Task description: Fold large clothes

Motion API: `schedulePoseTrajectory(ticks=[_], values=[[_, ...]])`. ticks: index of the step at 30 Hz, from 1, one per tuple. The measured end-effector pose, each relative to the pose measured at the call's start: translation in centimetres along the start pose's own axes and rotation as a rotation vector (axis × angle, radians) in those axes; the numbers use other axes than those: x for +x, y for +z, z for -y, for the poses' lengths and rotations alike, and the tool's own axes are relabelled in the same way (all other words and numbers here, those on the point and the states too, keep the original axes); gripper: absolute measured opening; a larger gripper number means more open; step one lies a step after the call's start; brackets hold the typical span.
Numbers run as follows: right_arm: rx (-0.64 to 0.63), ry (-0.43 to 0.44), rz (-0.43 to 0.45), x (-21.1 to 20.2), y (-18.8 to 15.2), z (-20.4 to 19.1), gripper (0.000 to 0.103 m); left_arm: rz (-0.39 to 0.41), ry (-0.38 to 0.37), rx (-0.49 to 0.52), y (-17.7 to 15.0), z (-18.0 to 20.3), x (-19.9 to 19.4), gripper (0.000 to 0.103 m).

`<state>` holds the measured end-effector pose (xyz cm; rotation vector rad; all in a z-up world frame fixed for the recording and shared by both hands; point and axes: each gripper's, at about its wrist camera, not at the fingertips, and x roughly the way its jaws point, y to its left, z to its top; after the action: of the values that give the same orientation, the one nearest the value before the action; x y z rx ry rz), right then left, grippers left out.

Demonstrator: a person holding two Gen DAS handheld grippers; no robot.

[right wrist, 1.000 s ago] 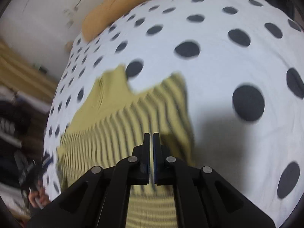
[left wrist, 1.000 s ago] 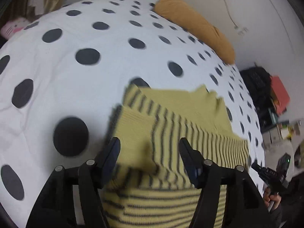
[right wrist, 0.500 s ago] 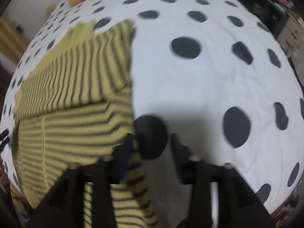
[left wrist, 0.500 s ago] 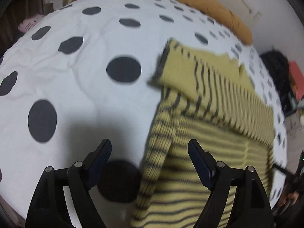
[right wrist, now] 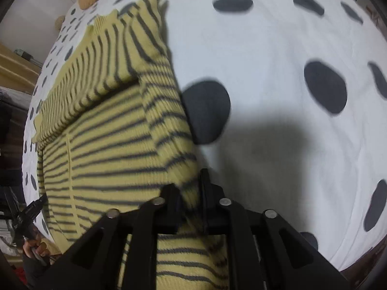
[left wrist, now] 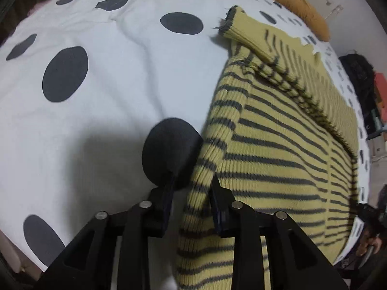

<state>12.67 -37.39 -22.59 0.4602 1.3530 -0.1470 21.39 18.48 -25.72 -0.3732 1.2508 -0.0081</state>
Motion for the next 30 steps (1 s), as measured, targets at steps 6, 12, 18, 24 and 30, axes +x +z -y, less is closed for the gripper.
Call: schedulePoseTrajectory(ticks=[6, 12, 18, 24, 30], values=[[-0.073, 0.089, -0.021, -1.8, -5.9, 1.2, 0.052, -0.013, -0.014, 0.077, -5.2, 0.0, -2.6, 0.079], [-0.107, 0.149, 0.033, -2.4, -10.0, 1.9, 0.052, -0.008, -0.064, 0.081, -10.8, 0.3, -2.8, 0.085], [-0.01, 0.253, 0.054, -2.5, -9.7, 1.3, 0.01, -0.046, -0.1, 0.023, -10.6, 1.8, -3.0, 0.006], [0.034, 0.364, 0.158, -8.7, -10.8, 1.8, 0.009, 0.076, -0.141, -0.069, -10.1, -0.9, -9.0, 0.006], [0.094, 0.24, 0.017, -0.8, -10.7, 4.1, 0.01, -0.043, -0.091, -0.112, -11.3, -2.4, -2.8, 0.01]])
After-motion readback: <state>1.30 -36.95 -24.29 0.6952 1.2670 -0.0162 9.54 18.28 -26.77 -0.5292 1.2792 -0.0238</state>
